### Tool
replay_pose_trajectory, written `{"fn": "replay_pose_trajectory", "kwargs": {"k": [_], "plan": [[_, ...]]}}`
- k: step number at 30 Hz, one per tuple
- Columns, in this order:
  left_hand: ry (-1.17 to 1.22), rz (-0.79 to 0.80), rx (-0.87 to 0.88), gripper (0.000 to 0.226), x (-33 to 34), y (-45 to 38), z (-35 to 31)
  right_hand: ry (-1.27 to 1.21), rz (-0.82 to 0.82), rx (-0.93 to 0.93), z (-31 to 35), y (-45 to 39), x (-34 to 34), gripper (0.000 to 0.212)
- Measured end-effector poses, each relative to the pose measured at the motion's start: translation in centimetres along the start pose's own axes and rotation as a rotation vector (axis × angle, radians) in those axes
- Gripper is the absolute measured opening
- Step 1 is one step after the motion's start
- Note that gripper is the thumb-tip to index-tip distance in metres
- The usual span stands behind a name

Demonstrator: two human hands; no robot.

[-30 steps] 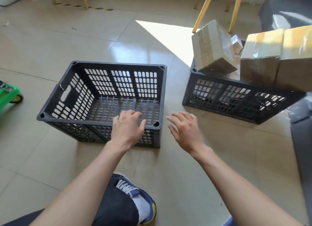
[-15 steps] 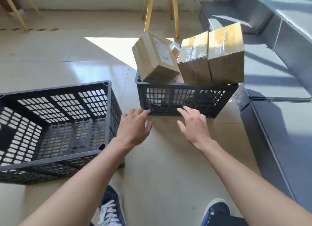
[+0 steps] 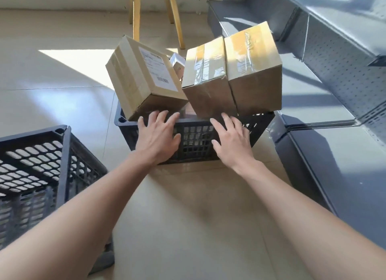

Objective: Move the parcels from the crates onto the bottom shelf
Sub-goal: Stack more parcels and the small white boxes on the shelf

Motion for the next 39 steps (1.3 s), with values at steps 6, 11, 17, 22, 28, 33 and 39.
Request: {"fn": "replay_pose_trajectory", "kwargs": {"k": [6, 11, 17, 22, 28, 33, 39], "plan": [[0.014, 0.065, -0.033, 0.068, 2.4, -1.2, 0.4, 0.111, 0.032, 0.021, -0.4, -2.8, 1.2, 0.064], [0.045, 0.063, -0.029, 0.067, 2.3, -1.1, 0.2, 0.099, 0.0, 0.021, -0.6, -2.6, 1.3, 0.069], [0.053, 0.085, -0.028, 0.067, 2.2, 1.8, -0.5, 0.069, 0.023, 0.016, -0.4, 0.5, 1.3, 0.07], [0.053, 0.153, -0.022, 0.069, 2.6, 6.0, -1.7, 0.058, 0.056, 0.039, -0.2, 5.0, 1.2, 0.069], [0.065, 0.196, -0.016, 0.068, 2.9, 11.8, -3.5, 0.083, 0.123, 0.046, -0.3, 11.4, 1.1, 0.069], [0.086, 0.221, -0.03, 0.065, 3.6, 16.8, -5.3, 0.067, 0.172, 0.07, -0.5, 17.0, 1.0, 0.068], [0.105, 0.273, -0.068, 0.058, 4.3, 22.8, -7.1, 0.054, 0.215, 0.08, 0.0, 24.3, 0.7, 0.064]]}}
Point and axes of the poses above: each hand's wrist, its own y-axis away from the middle knuckle, its own x-axis out of the palm, z = x × y, the point moved 9 cm from there along -y, towards the middle knuckle, and after that the axes turned 8 degrees about z, right-handed, at the moved point
